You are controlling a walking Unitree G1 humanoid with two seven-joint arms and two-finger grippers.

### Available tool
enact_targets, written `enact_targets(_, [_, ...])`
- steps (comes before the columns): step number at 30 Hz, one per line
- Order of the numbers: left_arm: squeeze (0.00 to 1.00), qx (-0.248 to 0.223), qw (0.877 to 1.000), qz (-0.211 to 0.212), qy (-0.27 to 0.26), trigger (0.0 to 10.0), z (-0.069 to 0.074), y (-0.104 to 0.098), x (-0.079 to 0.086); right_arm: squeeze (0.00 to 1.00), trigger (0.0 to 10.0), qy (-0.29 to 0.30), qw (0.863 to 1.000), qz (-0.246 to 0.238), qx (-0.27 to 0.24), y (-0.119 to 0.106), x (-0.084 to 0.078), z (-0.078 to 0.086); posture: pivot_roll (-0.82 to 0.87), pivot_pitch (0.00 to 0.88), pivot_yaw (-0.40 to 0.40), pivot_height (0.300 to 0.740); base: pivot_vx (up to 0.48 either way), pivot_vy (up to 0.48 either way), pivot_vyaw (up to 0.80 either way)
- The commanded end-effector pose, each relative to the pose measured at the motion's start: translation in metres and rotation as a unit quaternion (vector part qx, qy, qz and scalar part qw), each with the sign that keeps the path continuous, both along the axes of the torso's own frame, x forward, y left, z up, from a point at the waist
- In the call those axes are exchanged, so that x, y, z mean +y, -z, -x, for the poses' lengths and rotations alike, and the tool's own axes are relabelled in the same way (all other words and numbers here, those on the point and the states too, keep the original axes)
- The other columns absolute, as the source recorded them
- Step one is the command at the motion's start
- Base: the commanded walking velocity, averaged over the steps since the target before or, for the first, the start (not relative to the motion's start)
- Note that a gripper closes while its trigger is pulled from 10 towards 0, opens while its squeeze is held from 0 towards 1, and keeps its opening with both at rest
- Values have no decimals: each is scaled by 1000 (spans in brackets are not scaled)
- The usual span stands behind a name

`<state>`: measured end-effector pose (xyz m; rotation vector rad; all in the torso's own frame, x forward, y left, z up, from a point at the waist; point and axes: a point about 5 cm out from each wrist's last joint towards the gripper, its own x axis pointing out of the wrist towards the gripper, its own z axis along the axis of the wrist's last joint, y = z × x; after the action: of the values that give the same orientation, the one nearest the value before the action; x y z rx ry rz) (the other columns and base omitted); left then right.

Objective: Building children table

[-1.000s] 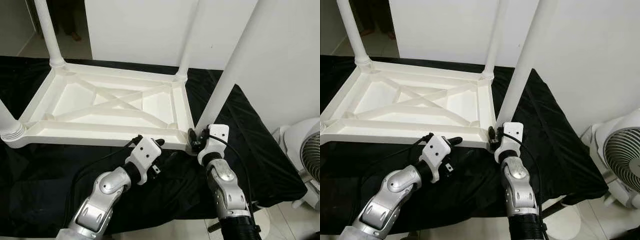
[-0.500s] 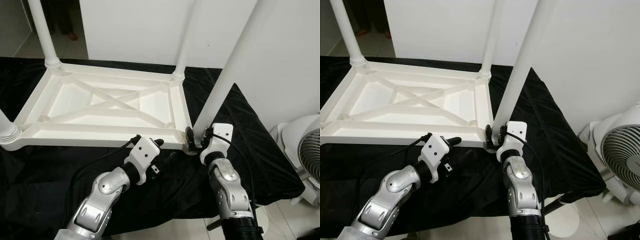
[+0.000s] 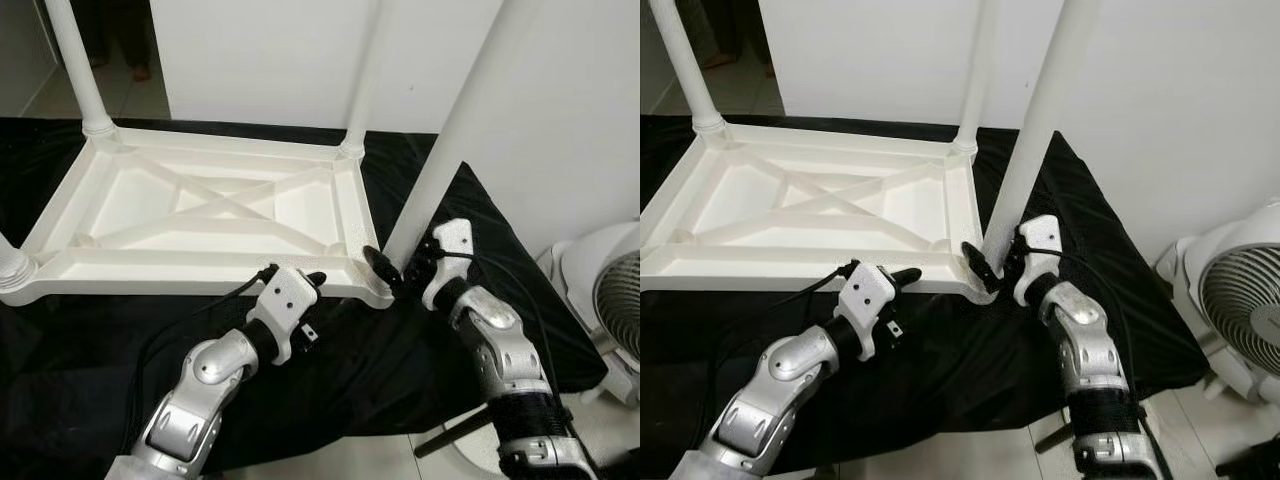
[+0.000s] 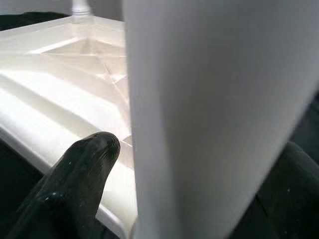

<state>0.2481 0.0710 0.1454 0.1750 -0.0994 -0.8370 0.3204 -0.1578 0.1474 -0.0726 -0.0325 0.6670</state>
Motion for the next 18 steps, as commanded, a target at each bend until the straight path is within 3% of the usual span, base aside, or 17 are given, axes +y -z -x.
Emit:
enact_targets(1, [0, 3, 1000, 1, 10, 10000, 1, -1, -2, 0, 10000, -16, 1000, 4, 1, 1, -2, -1, 156, 11, -83, 740, 0, 0, 0])
enact_targets(3, [0, 2, 1000, 2, 9, 10000, 1, -2, -2, 0, 10000, -62, 998, 25, 11, 4, -1, -3, 168, 13, -90, 740, 0, 0, 0])
enact_targets(9, [0, -1, 1000, 4, 1, 10000, 1, -5, -1, 0, 10000, -120, 991, 53, 38, 13, 3, -2, 181, 21, -93, 740, 0, 0, 0])
enact_targets(10, [0, -1, 1000, 5, 0, 10000, 2, -5, -1, 0, 4078, -133, 988, 56, 43, 16, 2, -1, 192, 25, -99, 740, 0, 0, 0])
enact_targets(11, [0, 0, 1000, 5, -1, 10000, 2, -5, 0, 0, 3216, -141, 987, 58, 47, 18, 1, -1, 193, 25, -100, 740, 0, 0, 0])
enact_targets(12, [0, 0, 1000, 5, -3, 10000, 3, -5, 0, 0, 1294, -144, 987, 59, 48, 20, 0, 0, 193, 25, -100, 740, 0, 0, 0])
enact_targets(13, [0, 1, 1000, 5, -4, 10000, 3, -5, 1, 0, 0, -143, 987, 57, 53, 21, 0, 0, 196, 25, -103, 740, 0, 0, 0])
enact_targets(18, [0, 3, 1000, 10, -6, 10000, 4, -5, 1, 0, 0, -141, 987, 50, 59, 23, -1, 0, 195, 25, -101, 740, 0, 0, 0])
